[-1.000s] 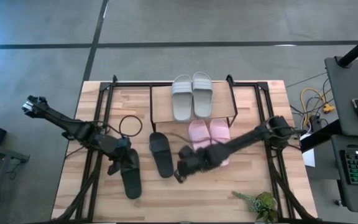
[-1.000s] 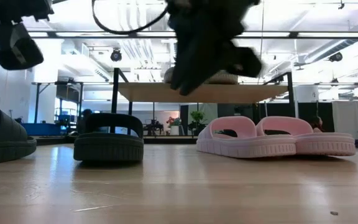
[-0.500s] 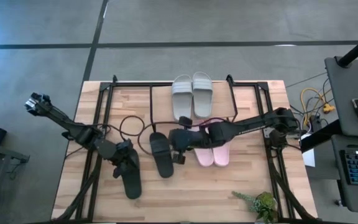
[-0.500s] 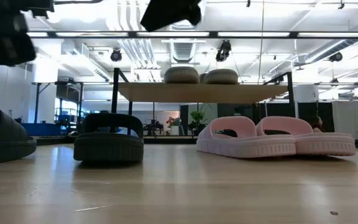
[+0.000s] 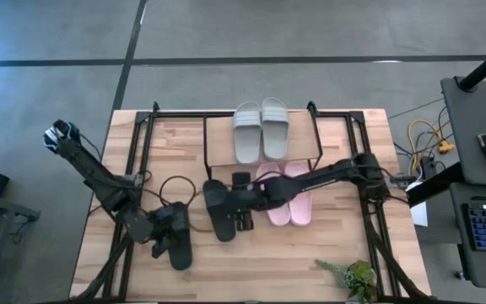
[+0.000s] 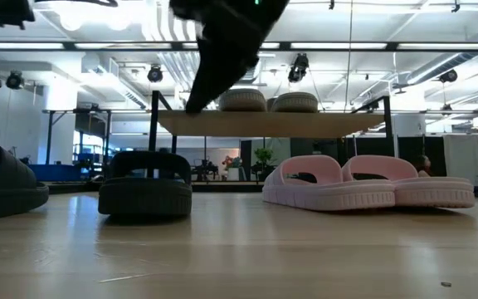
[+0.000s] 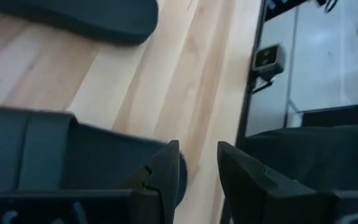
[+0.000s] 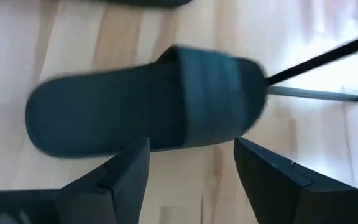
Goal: Pick and place slides into the shelf
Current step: Put the right black slide under the shelf
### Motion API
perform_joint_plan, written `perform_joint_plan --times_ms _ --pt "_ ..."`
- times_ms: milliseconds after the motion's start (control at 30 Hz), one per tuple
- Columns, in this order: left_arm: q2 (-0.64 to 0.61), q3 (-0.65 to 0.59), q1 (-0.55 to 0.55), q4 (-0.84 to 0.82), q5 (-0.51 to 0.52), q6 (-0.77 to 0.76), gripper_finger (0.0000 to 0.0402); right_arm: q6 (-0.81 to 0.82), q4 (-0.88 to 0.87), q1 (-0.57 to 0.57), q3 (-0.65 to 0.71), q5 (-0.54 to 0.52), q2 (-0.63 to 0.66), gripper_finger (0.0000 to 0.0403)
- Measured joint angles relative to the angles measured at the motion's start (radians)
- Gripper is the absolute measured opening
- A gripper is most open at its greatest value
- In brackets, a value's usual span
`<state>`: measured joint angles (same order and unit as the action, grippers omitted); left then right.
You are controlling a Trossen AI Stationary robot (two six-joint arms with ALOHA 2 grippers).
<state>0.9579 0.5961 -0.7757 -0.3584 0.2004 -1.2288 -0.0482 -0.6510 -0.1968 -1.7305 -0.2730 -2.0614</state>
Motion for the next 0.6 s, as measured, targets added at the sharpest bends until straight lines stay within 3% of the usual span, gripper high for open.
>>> perform_joint_plan --times_ms 600 --pt "0.021 -0.032 -0.026 -0.098 0.023 -0.021 0.0095 -0.043 0.057 -0.011 -0.105 -0.124 -0.195 0.0226"
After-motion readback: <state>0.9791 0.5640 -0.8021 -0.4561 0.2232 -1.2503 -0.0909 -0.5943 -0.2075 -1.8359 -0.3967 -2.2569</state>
